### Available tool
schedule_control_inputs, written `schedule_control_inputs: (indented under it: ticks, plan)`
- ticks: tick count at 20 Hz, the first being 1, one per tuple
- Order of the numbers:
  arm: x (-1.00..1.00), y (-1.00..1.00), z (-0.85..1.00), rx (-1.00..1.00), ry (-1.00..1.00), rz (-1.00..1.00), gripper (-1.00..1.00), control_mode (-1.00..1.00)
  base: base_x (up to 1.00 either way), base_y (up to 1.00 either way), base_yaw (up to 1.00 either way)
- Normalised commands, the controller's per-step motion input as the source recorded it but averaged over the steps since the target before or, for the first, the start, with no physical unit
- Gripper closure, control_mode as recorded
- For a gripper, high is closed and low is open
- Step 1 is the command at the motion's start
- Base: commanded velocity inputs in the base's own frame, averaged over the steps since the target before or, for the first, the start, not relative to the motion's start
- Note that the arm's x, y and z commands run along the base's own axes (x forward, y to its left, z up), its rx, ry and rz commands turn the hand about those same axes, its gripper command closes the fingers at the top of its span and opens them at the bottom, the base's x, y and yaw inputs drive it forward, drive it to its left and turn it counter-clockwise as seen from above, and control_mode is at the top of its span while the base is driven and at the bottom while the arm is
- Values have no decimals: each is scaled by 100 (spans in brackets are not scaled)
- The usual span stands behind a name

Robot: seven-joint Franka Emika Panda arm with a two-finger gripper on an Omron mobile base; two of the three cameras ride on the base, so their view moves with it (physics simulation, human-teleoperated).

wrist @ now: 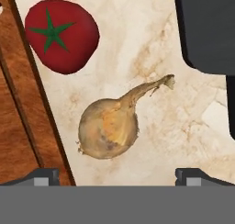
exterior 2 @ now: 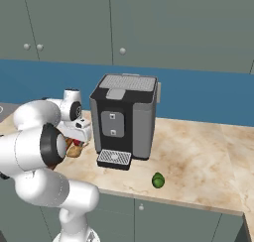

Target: Place the avocado, onion, tomato, and bell pepper on the cutting board.

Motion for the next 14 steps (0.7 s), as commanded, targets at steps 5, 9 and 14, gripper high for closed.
schedule_control_inputs:
  ticks: [5,9,14]
  plan:
    - [25,0,-28,0,12,0,-100,-100,0,0,0]
    - [24,0,-30,0,14,0,-100,-100,0,0,0]
    - [19,0,-28,0,14,0,-100,-100,0,0,0]
